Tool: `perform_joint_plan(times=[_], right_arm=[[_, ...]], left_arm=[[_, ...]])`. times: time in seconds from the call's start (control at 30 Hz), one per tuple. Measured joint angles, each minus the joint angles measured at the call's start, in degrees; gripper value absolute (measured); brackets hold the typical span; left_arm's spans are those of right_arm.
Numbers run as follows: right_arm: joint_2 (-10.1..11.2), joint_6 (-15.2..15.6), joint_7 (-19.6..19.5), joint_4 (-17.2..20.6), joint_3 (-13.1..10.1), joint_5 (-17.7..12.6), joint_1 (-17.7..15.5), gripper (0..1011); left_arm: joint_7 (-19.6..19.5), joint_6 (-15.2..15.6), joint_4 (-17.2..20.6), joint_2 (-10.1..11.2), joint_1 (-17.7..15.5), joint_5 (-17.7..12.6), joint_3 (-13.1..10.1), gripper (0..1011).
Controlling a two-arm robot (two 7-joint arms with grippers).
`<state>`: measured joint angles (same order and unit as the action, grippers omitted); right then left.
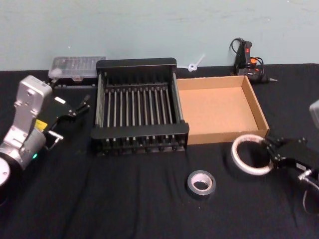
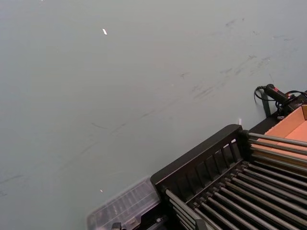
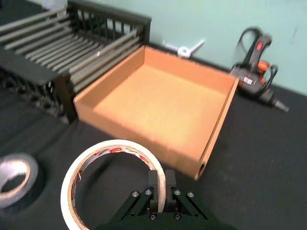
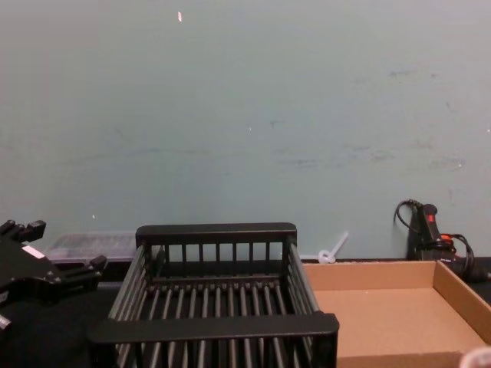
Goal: Pick up the white tape and place it into the black box , Pick up the silver tape and place it into the brown box.
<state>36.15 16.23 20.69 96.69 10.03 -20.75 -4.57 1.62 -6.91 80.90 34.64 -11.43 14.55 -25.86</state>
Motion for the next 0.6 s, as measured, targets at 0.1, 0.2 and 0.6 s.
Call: perform_joint_plan(times=[0.1, 0.2, 0.6], right_arm=[[-0.73, -0.26, -0.17, -0.41, 0.18, 0.22, 1.61, 95], [-1.34, -0.37, -0.18, -1.01, 0.54, 0.47, 3.07, 95], [-5.59, -1.76, 0.16, -5.66, 4.36, 2.69, 11.6, 95]], left_arm=[[0.0, 0.0, 0.0, 0.0, 0.0, 0.0, 0.0, 1001], [0.0, 0.0, 0.0, 0.0, 0.0, 0.0, 0.0, 1001], [0.0, 0.0, 0.0, 0.0, 0.0, 0.0, 0.0, 1001]])
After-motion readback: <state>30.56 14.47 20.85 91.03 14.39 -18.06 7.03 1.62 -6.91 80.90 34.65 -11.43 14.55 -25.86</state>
